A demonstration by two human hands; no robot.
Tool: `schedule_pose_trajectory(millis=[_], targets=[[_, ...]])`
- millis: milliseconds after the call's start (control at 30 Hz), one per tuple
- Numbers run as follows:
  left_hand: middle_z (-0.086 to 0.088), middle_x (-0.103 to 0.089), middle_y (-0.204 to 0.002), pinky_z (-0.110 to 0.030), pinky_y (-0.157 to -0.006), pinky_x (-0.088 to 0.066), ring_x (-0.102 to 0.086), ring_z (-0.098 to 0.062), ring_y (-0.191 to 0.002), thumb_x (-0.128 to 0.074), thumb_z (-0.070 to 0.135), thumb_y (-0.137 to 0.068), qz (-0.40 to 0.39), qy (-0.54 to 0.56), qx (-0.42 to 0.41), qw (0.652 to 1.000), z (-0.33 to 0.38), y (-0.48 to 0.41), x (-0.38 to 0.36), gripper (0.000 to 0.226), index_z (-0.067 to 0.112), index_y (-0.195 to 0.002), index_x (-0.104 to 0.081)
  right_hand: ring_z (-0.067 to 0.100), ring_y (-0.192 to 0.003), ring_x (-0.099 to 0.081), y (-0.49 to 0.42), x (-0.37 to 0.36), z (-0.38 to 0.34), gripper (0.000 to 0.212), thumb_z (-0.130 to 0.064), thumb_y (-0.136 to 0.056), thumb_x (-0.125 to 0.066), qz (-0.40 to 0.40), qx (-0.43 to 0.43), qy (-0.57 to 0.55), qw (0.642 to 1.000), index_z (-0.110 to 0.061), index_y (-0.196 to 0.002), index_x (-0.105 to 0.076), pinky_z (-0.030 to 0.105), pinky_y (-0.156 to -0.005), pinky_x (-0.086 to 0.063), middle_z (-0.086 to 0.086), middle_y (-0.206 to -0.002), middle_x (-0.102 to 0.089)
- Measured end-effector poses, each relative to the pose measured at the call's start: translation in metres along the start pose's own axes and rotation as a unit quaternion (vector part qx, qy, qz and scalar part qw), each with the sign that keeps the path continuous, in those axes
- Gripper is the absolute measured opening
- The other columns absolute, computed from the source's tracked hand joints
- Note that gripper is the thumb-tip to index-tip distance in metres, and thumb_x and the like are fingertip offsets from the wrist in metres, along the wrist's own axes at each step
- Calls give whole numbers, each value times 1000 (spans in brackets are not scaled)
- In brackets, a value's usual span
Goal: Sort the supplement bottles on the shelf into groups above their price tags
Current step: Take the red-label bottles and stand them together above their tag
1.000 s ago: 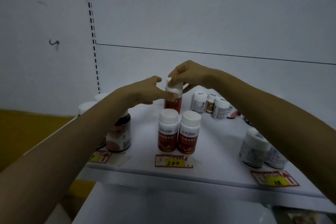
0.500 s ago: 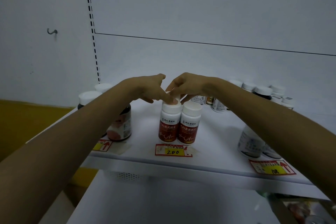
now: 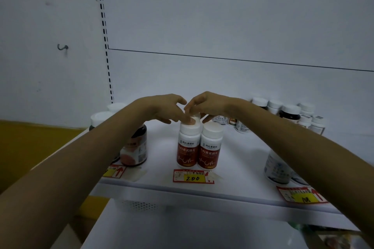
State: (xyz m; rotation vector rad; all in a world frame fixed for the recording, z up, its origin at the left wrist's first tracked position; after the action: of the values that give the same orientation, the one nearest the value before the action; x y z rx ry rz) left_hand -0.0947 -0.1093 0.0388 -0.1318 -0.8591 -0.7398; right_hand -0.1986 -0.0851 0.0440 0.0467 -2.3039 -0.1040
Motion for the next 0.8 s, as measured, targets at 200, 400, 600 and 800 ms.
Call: schedule_pose_trajectory(millis=[200, 400, 600, 800], targets=[[-7, -45, -141, -31, -92, -43, -48, -21, -121, -67, 31, -82, 26, -24, -14, 999, 6, -1, 5, 71, 11, -142, -33, 18, -101, -60, 4, 6, -3, 23, -17, -91, -57, 22, 1, -1, 1000, -16, -112, -65, 28, -81, -52, 3, -117, -63], [-8, -36, -149, -35, -104, -34, -39, -25, -132, -55, 43, -88, 75, -106, -59, 990, 30, 3, 11, 68, 8, -142, -34, 20, -107, -58, 25, 28, -6, 26, -19, -89, -60, 106, 16, 0, 994, -12, -114, -64, 30, -84, -49, 4, -117, -63], [-7, -38, -147, -34, -103, -34, -40, -24, -131, -52, 42, -91, 137, -203, -152, 958, 81, 9, -5, 61, 11, -141, -34, 17, -103, -57, 71, 72, 4, 37, -27, -87, -64, 213, 2, 107, 971, -11, -120, -60, 27, -84, -42, 6, -122, -62], [-7, -38, -147, -37, -104, -37, -41, -25, -130, -53, 45, -89, 121, -247, -220, 936, 123, 8, -41, 66, 13, -142, -31, 20, -107, -57, 117, 101, 28, 38, -27, -88, -64, 232, -50, 153, 959, -10, -121, -59, 28, -86, -42, 8, -124, -61]])
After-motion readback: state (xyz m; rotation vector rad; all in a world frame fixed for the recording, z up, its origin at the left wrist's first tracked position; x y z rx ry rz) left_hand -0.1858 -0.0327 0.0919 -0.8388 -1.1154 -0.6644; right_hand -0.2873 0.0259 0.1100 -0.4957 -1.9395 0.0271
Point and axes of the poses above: each hand's wrist, its own y-axis away from the middle knuckle, its own x-axis out of the back of the hand, z = x × y, the point moved 8 cm from there along -y, towards the middle knuckle
